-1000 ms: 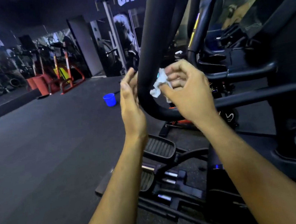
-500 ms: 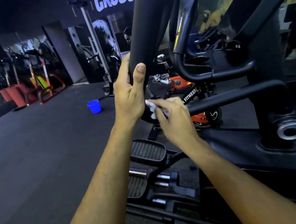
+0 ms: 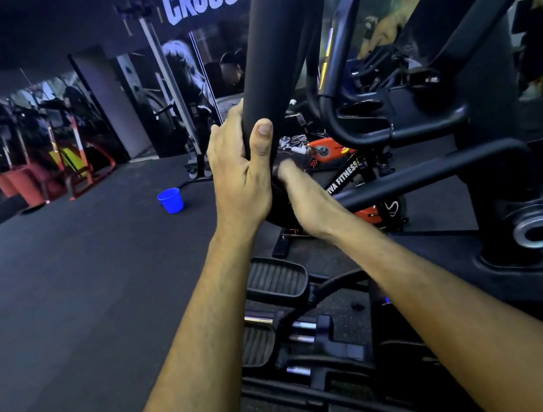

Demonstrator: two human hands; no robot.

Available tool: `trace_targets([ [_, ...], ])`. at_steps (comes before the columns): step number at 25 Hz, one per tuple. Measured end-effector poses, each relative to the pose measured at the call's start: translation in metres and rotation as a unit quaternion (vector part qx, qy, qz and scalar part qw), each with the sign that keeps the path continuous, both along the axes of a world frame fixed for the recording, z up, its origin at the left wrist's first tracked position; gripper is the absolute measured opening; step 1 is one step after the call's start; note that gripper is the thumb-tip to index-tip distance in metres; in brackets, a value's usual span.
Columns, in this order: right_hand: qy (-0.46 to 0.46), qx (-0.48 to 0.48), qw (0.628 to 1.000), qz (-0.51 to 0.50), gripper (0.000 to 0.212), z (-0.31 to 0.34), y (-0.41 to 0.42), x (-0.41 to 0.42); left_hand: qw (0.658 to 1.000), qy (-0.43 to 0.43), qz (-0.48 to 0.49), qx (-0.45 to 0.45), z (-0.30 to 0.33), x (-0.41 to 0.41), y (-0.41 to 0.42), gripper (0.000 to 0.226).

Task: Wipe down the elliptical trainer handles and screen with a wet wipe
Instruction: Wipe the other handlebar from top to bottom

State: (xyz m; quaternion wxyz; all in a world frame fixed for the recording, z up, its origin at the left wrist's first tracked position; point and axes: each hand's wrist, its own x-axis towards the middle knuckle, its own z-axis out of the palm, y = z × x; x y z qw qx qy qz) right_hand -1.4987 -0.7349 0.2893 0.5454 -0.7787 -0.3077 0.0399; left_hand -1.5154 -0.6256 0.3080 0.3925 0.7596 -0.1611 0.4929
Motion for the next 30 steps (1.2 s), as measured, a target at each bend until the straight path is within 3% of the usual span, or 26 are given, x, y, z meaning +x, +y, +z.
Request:
trace_targets([
  [1, -0.057, -0.067, 0.996, 0.006, 0.068, -0.007, -0.007, 0.006, 1.000, 0.004, -0.010, 0.001, 0.001, -0.002, 0.000, 0.060],
  [2, -0.028, -0.038, 0.998, 0.030, 0.066, -0.010, -0.014, 0.009, 1.000, 0.009, -0.024, 0.001, 0.002, -0.004, 0.000, 0.056],
  [5, 0.157, 0.202, 0.959, 0.121, 0.049, 0.000, -0.019, 0.007, 0.996, 0.037, -0.080, 0.008, 0.005, -0.008, 0.004, 0.046],
  [7, 0.174, 0.272, 0.935, 0.147, 0.048, 0.011, -0.012, 0.007, 0.993, 0.070, -0.096, 0.011, 0.000, -0.010, 0.010, 0.045],
  [10, 0.153, 0.197, 0.959, 0.133, 0.039, 0.007, -0.006, 0.009, 0.984, 0.102, -0.118, -0.085, -0.026, -0.015, 0.019, 0.059],
  [13, 0.148, 0.121, 0.976, 0.107, 0.052, -0.004, -0.020, 0.018, 0.961, 0.108, -0.131, -0.220, -0.061, -0.026, 0.019, 0.059],
  [16, 0.179, 0.236, 0.945, 0.141, 0.063, 0.004, -0.025, 0.023, 0.941, 0.122, -0.095, -0.300, -0.086, -0.030, 0.016, 0.057],
  [18, 0.169, 0.257, 0.936, 0.172, 0.058, 0.011, -0.016, 0.017, 0.938, 0.122, -0.079, -0.315, -0.094, -0.032, 0.007, 0.051],
  [21, 0.129, 0.176, 0.964, 0.153, 0.038, -0.003, -0.005, 0.024, 0.930, 0.134, -0.058, -0.337, -0.103, -0.033, -0.008, 0.038],
  [24, 0.113, 0.033, 0.985, 0.128, 0.053, -0.008, -0.018, 0.030, 0.927, 0.153, -0.028, -0.342, -0.114, -0.032, -0.012, 0.043],
  [25, 0.093, 0.028, 0.989, 0.115, 0.054, -0.008, -0.023, 0.032, 0.928, 0.153, -0.022, -0.340, -0.115, -0.033, -0.011, 0.044],
  [29, 0.158, 0.186, 0.960, 0.134, 0.069, 0.005, -0.018, 0.020, 0.928, 0.147, -0.012, -0.343, -0.108, -0.034, -0.016, 0.043],
  [30, 0.158, 0.189, 0.959, 0.140, 0.070, 0.004, -0.012, 0.020, 0.929, 0.144, -0.011, -0.340, -0.107, -0.033, -0.018, 0.043],
])
